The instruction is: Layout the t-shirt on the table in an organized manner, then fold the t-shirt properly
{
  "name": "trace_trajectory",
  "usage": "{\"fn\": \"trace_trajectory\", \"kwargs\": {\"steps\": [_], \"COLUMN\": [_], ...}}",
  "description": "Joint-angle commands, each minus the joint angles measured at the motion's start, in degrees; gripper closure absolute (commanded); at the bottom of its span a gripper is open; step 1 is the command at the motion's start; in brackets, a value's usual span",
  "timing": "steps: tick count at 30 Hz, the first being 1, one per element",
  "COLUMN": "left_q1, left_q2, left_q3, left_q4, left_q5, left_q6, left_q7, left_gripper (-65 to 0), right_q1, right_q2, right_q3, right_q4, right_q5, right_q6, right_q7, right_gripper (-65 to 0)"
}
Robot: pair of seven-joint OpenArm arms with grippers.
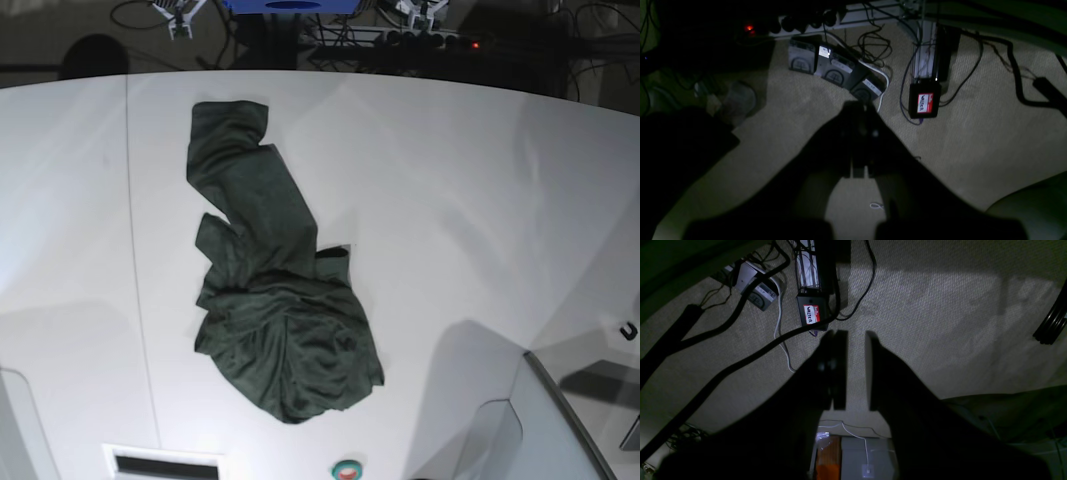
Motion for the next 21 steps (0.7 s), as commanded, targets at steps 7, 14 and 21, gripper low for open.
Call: {"fn": "trace_trajectory", "kwargs": {"steps": [7, 14, 21], "left_q1": [0.7, 0.7, 0.8], "left_q2": [-0.3, -0.3, -0.3], "left_q3": [-0.2, -0.3, -0.4], "left_q4": [-0.3, -0.3, -0.3], "left_q5": [0.0, -0.2, -0.3], "left_q6": [0.3, 0.3, 0.3], "left_q7": [-0.4, -0.4, -0.4], "left_gripper": [0.0, 0.0, 0.0], "right_q1": [-1.3, -1.4, -1.5], "right_q2": [0.1, 0.1, 0.1], "right_q3": [0.1, 0.1, 0.1], "right_q4": [0.0, 0.0, 0.0], "right_q5": [0.1, 0.1, 0.1], "right_q6": [-0.6, -0.6, -0.6], "right_q7": [0.3, 0.3, 0.3], "right_gripper": [-8.1, -8.1, -8.1]}}
